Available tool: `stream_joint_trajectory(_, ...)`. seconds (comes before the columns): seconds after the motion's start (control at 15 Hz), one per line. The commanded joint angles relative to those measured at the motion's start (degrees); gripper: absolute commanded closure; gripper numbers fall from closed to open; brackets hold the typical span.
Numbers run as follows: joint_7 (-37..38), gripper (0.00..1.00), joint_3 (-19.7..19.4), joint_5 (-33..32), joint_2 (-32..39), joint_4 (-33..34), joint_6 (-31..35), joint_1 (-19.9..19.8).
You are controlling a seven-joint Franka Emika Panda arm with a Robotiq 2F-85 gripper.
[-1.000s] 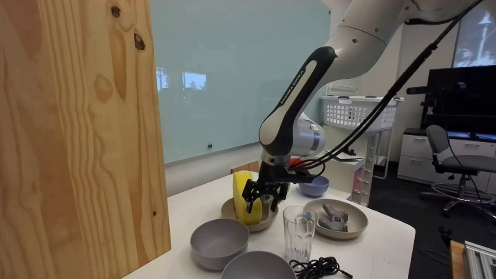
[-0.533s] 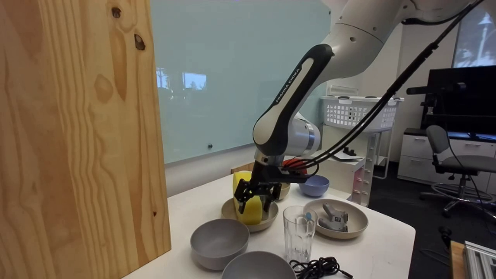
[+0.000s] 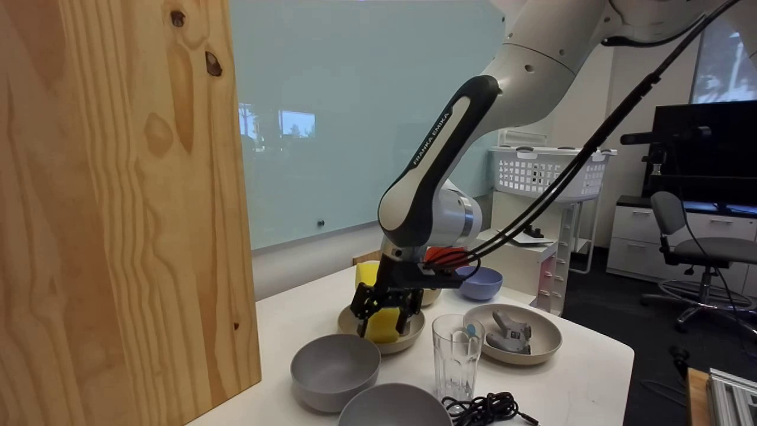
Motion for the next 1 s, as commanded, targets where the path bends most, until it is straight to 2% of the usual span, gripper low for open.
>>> stream_joint_trajectory(0.0,0.9,0.0,0.0,-0.1,4.1,2.4,0.5,0.4)
stream_joint_trajectory(0.2,1.2,0.01,-0.5,-0.7,5.4,2.6,0.6,1.0)
stream_joint_trajectory(0.27,1.1,0.25,-0.3,-0.6,5.9,2.6,0.8,0.9)
stream_joint_trajectory(0.4,1.1,0.3,-0.3,-0.7,6.3,2.2,1.1,1.1)
stream_joint_trajectory(0.93,1.3,0.94,-0.5,-1.4,6.2,2.1,1.2,2.4)
